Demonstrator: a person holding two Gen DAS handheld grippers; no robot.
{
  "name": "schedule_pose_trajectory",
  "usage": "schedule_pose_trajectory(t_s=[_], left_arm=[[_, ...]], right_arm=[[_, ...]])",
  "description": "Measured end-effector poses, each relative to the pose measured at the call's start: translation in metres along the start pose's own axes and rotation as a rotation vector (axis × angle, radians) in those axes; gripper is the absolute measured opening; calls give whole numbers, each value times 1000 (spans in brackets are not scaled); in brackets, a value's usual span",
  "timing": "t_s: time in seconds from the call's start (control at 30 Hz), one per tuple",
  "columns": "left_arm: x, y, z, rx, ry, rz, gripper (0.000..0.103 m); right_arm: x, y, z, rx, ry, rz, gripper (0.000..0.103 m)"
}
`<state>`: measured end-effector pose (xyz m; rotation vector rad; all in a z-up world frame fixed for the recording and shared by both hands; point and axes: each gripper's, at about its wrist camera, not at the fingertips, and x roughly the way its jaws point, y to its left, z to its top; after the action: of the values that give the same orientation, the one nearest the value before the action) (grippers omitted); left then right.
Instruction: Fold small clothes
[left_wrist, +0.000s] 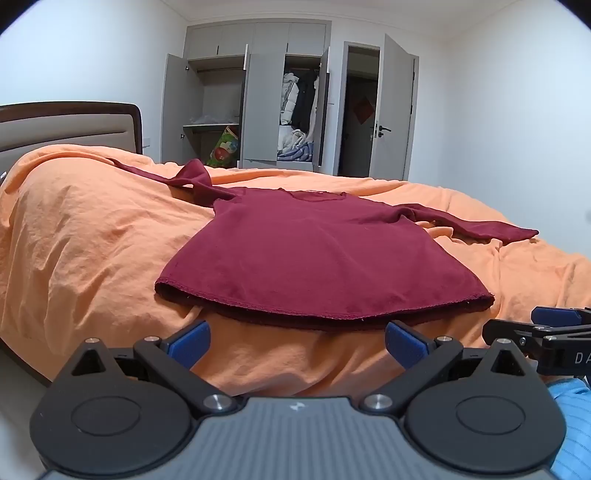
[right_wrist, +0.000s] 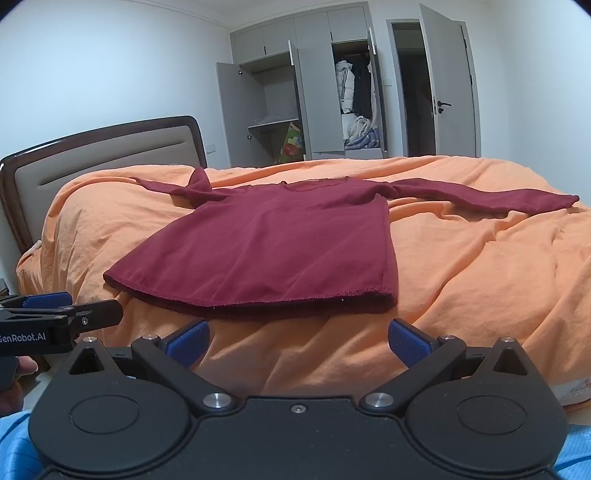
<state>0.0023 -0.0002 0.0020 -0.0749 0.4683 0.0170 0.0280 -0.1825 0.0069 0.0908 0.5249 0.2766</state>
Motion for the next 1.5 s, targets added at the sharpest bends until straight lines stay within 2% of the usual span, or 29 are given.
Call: schedule_pose_trajectory(t_s=[1.5], left_arm=[[0, 1, -4, 7, 0, 0, 103]], right_arm=[[2, 1, 0, 0, 9, -1, 103]])
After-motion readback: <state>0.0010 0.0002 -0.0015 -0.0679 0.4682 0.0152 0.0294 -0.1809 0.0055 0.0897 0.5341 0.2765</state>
